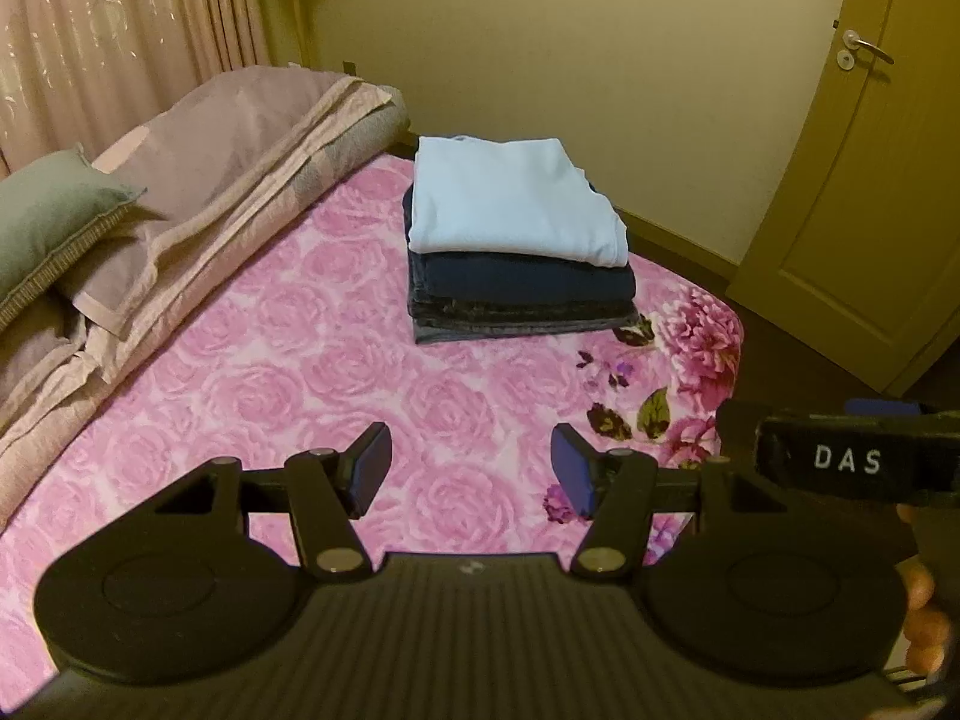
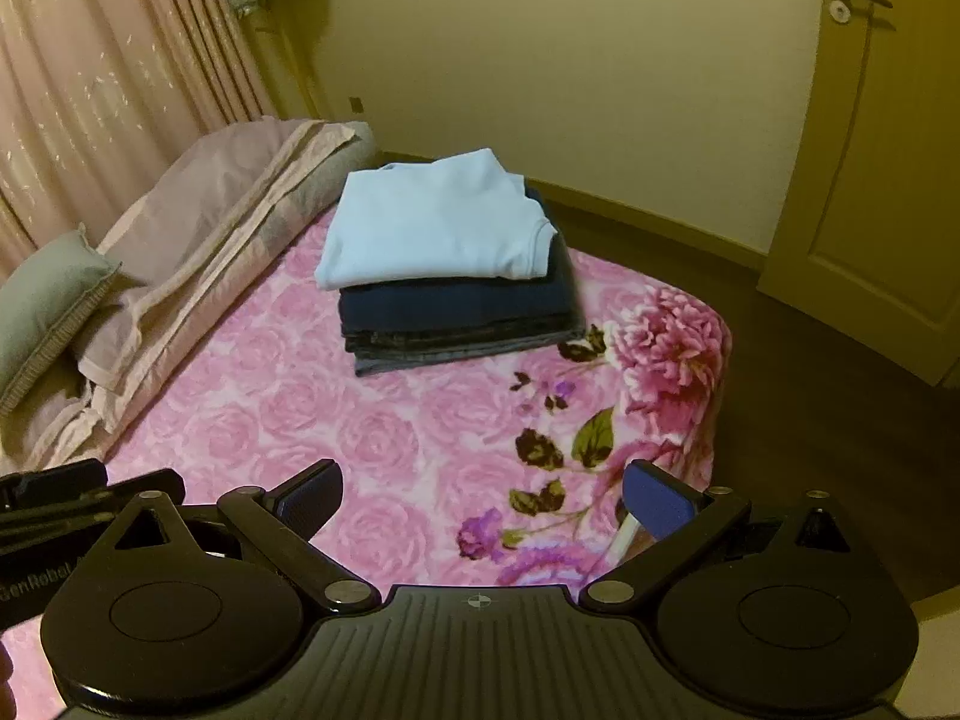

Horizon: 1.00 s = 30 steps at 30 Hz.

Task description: Fold clothes

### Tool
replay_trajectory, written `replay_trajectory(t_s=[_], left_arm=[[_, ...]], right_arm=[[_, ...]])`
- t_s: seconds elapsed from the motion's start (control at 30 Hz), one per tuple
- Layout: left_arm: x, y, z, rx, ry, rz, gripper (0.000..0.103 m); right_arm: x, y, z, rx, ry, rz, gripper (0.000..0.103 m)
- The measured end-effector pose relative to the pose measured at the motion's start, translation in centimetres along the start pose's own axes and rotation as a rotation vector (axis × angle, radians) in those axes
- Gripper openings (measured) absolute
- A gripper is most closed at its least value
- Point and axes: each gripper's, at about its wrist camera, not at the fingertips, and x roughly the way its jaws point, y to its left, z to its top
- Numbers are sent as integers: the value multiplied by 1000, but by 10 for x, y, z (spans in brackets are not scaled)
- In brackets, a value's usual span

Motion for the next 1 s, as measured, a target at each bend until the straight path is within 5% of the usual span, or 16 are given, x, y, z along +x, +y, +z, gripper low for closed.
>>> replay_trajectory(t_s=[1.0], left_arm=[[115, -4, 76, -53, 118, 13, 55]], right_arm=[[115, -16, 80, -45, 165, -2, 102]])
